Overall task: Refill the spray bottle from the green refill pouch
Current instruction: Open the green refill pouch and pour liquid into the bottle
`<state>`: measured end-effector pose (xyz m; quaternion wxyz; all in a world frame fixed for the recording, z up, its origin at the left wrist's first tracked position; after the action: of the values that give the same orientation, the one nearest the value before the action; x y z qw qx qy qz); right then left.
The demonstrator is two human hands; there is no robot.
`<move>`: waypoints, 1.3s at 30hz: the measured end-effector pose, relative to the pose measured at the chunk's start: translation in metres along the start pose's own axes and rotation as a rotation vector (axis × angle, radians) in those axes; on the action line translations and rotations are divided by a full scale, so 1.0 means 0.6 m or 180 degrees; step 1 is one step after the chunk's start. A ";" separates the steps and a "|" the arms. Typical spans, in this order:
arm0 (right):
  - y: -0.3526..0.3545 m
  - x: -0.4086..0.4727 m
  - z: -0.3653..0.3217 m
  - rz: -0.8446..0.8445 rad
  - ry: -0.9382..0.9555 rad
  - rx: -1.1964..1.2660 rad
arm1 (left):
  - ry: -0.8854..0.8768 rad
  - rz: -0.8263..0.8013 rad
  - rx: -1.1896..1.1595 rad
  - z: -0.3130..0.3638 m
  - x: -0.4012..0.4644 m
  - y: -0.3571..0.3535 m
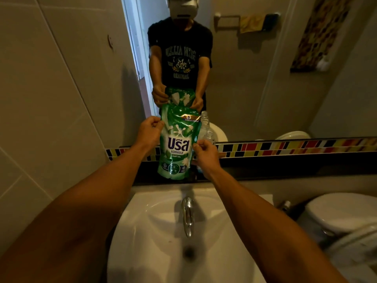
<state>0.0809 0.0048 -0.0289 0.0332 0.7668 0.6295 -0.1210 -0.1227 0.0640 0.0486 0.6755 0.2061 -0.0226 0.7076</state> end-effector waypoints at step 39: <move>0.019 -0.008 0.034 -0.0416 -0.0603 0.1286 | 0.0006 -0.0494 0.0861 0.083 0.035 -0.087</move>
<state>0.0882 -0.0060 -0.0488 -0.0699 0.7007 0.6349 -0.3179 -0.0591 0.0727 0.0878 0.6943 0.2957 0.0895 0.6500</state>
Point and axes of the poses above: each hand's wrist, its own x-axis towards the middle knuckle, its own y-axis out of the back of the hand, z = x × y, the point moved 6 cm from there along x, towards the middle knuckle, and after that the axes turned 11 degrees about -y, right-handed, at the moved point
